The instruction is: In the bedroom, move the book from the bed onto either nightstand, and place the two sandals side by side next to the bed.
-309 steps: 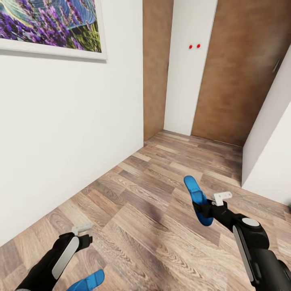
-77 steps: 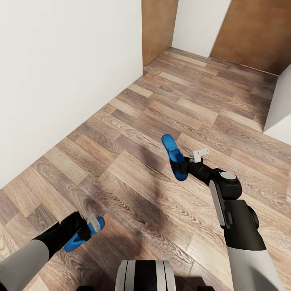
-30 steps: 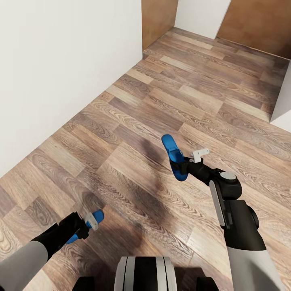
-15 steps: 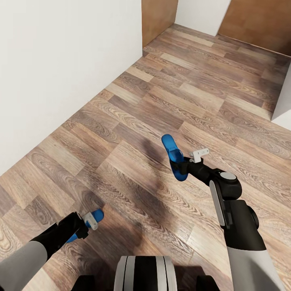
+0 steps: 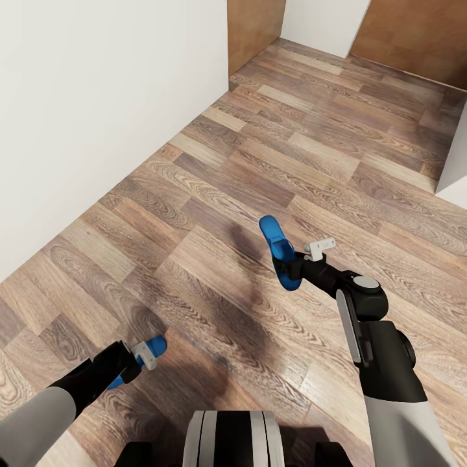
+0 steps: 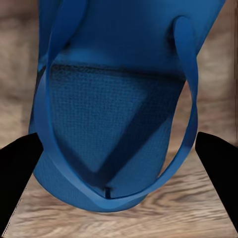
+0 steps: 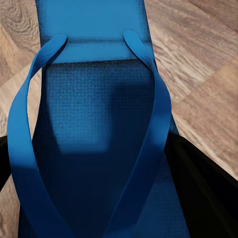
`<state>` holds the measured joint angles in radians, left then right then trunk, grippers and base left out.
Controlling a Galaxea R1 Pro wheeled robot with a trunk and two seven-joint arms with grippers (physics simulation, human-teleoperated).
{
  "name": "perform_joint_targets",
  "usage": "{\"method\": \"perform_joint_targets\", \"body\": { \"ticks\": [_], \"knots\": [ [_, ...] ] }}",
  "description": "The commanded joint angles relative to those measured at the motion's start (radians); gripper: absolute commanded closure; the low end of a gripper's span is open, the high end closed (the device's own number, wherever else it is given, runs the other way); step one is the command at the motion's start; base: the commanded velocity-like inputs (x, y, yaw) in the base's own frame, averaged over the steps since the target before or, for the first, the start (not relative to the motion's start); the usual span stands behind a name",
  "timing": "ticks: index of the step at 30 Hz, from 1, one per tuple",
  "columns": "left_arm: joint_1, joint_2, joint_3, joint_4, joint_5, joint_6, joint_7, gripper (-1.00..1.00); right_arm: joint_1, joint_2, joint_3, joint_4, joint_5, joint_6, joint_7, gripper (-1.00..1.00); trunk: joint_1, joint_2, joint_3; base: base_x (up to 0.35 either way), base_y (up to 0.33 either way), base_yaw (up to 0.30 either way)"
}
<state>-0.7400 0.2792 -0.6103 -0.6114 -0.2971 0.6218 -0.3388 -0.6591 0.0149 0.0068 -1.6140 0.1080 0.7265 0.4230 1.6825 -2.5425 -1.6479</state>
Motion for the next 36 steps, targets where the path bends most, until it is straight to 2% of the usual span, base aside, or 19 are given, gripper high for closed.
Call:
{"method": "perform_joint_targets", "body": {
  "ticks": [1,26,30,36],
  "knots": [
    [-0.001,0.000,-0.004,-0.003,-0.008,0.001,-0.009,1.00,-0.001,0.000,-0.001,-0.001,0.010,0.004,0.006,1.00,0.000,0.000,-0.001,0.000,0.000,0.000],
    [0.001,0.003,-0.003,-0.012,-0.011,-0.006,-0.010,1.00,-0.001,0.000,-0.001,-0.001,0.010,0.005,0.006,1.00,0.000,0.000,-0.001,0.000,0.000,0.000],
    [0.004,0.005,0.042,-0.038,-0.011,-0.006,-0.015,1.00,-0.001,0.000,-0.001,-0.001,0.010,0.005,0.006,1.00,0.000,0.000,-0.001,0.000,0.000,0.000],
    [0.021,0.006,0.072,-0.075,-0.013,-0.007,-0.017,1.00,-0.001,0.000,-0.001,-0.001,0.010,0.005,0.006,1.00,0.000,0.000,-0.001,0.000,0.000,0.000]
  ]
}}
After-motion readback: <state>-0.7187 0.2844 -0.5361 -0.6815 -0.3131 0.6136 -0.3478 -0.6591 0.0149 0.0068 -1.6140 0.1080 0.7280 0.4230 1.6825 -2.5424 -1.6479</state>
